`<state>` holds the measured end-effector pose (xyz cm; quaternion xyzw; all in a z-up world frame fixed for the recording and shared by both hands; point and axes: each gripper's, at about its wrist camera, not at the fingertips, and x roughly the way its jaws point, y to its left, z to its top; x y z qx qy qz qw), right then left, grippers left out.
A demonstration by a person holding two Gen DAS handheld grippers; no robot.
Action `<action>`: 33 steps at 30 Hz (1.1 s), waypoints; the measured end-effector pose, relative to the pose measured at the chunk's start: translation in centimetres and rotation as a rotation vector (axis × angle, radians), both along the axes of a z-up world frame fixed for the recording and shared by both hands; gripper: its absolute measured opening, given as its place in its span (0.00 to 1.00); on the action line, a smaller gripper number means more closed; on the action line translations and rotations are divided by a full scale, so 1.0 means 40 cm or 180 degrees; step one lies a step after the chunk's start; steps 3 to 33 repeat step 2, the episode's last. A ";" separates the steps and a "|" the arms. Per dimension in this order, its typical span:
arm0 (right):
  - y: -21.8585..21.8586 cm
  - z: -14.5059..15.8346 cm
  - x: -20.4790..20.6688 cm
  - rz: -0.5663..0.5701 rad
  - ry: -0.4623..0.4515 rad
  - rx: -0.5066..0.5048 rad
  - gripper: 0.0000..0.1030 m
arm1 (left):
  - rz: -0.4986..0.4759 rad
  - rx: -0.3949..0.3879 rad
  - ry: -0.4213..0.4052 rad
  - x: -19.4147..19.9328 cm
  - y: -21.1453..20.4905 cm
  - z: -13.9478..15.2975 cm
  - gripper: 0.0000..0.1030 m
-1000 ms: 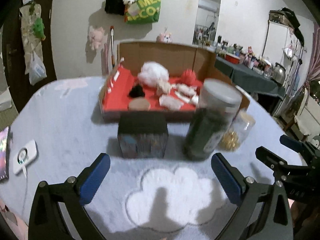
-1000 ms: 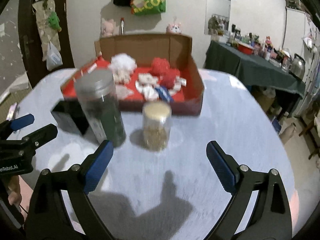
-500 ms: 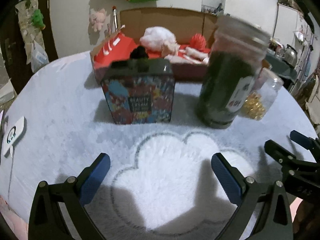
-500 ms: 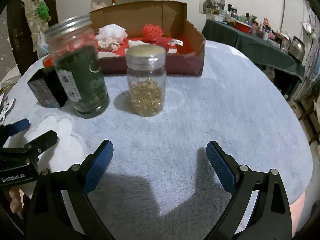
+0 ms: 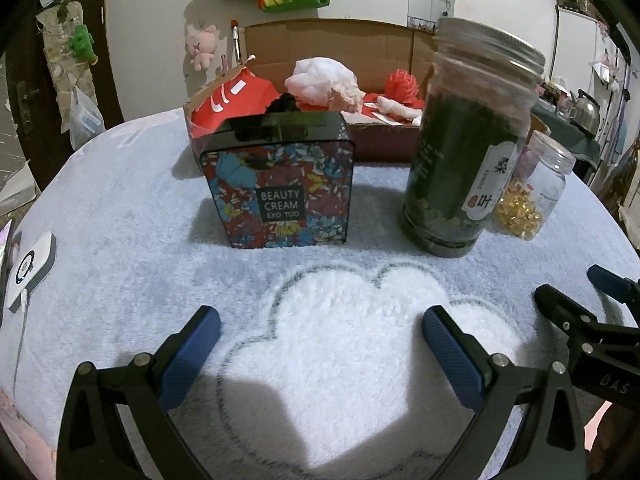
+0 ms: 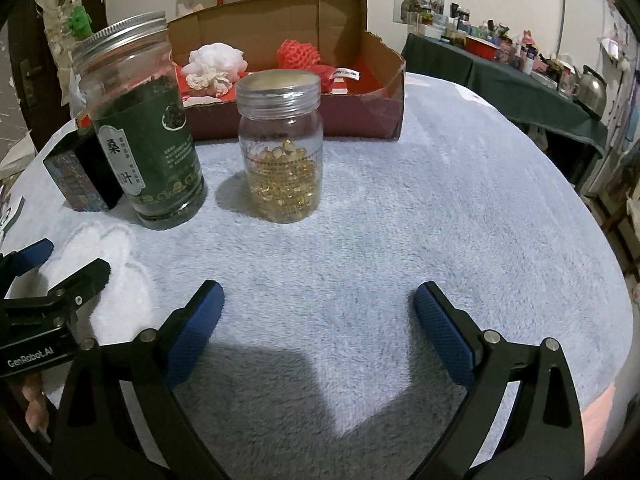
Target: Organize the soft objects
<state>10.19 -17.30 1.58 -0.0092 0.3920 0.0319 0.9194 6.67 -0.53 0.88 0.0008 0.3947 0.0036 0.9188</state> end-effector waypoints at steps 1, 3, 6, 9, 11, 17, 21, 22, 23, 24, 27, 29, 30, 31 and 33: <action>0.000 -0.001 -0.001 0.0001 -0.0005 -0.0006 0.96 | 0.0001 0.0001 0.0002 0.000 0.000 0.000 1.00; 0.000 -0.001 -0.001 0.0001 -0.0008 -0.0008 0.96 | 0.0001 0.0000 0.0002 0.000 0.000 0.000 1.00; 0.000 -0.001 -0.001 0.0001 -0.0008 -0.0008 0.96 | 0.0001 0.0000 0.0002 0.000 0.000 0.000 1.00; 0.000 -0.001 -0.001 0.0001 -0.0008 -0.0008 0.96 | 0.0001 0.0000 0.0002 0.000 0.000 0.000 1.00; 0.000 -0.001 -0.001 0.0001 -0.0008 -0.0008 0.96 | 0.0001 0.0000 0.0002 0.000 0.000 0.000 1.00; 0.000 -0.001 -0.001 0.0001 -0.0008 -0.0008 0.96 | 0.0001 0.0000 0.0002 0.000 0.000 0.000 1.00; 0.000 -0.001 -0.001 0.0001 -0.0008 -0.0008 0.96 | 0.0001 0.0000 0.0002 0.000 0.000 0.000 1.00; 0.000 -0.001 -0.001 0.0001 -0.0008 -0.0008 0.96 | 0.0001 0.0000 0.0002 0.000 0.000 0.000 1.00; 0.000 -0.001 -0.001 0.0001 -0.0008 -0.0008 0.96 | 0.0001 0.0000 0.0002 0.000 0.000 0.000 1.00; 0.000 -0.001 -0.001 0.0001 -0.0008 -0.0008 0.96 | 0.0001 0.0000 0.0002 0.000 0.000 0.000 1.00; 0.000 -0.001 -0.001 0.0001 -0.0008 -0.0008 0.96 | 0.0001 0.0000 0.0002 0.000 0.000 0.000 1.00; 0.000 -0.001 -0.001 0.0001 -0.0008 -0.0008 0.96 | 0.0001 0.0000 0.0002 0.000 0.000 0.000 1.00; 0.000 -0.001 -0.001 0.0001 -0.0008 -0.0008 0.96 | 0.0001 0.0000 0.0002 0.000 0.000 0.000 1.00; 0.000 -0.001 -0.001 0.0001 -0.0008 -0.0008 0.96 | 0.0001 0.0000 0.0002 0.000 0.000 0.000 1.00; 0.000 -0.001 -0.001 0.0001 -0.0008 -0.0008 0.96 | 0.0001 0.0000 0.0002 0.000 0.000 0.000 1.00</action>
